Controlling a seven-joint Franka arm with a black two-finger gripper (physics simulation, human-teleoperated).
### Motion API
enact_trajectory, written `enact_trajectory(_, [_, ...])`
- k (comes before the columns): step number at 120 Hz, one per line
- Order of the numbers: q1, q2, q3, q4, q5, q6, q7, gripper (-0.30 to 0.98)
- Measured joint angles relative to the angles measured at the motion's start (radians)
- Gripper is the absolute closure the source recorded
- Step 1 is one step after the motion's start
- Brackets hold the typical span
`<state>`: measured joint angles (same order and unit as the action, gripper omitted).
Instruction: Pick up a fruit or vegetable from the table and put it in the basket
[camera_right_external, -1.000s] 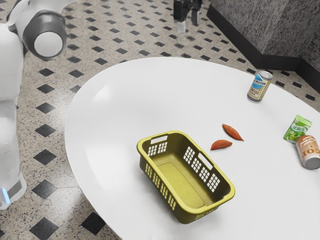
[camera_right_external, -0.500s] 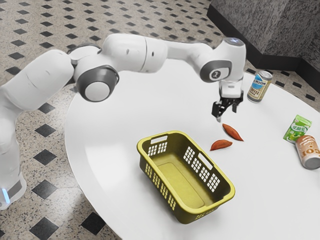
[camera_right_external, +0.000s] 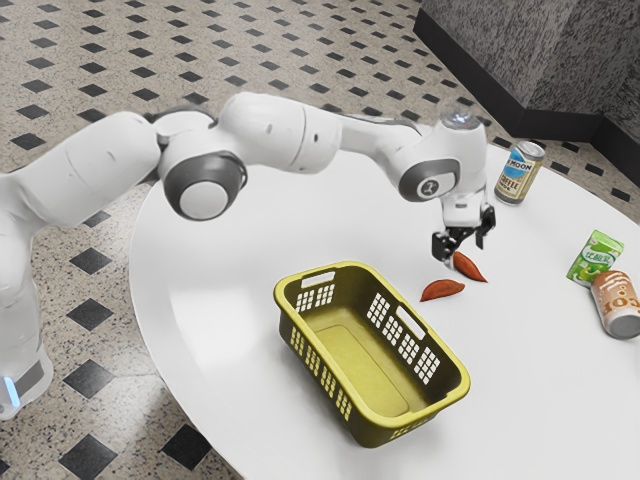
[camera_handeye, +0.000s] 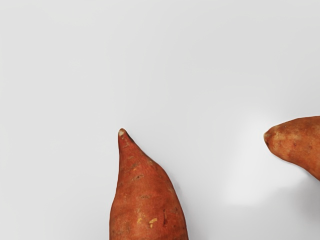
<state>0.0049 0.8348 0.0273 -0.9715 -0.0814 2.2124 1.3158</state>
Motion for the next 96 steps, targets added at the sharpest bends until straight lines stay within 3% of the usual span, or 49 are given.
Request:
enact_trajectory(69, [0.003, 0.043, -0.001, 0.0, 0.0, 0.085, 0.034, 0.06])
enact_trajectory(96, [0.003, 0.045, -0.001, 0.001, 0.0, 0.099, 0.04, 0.18])
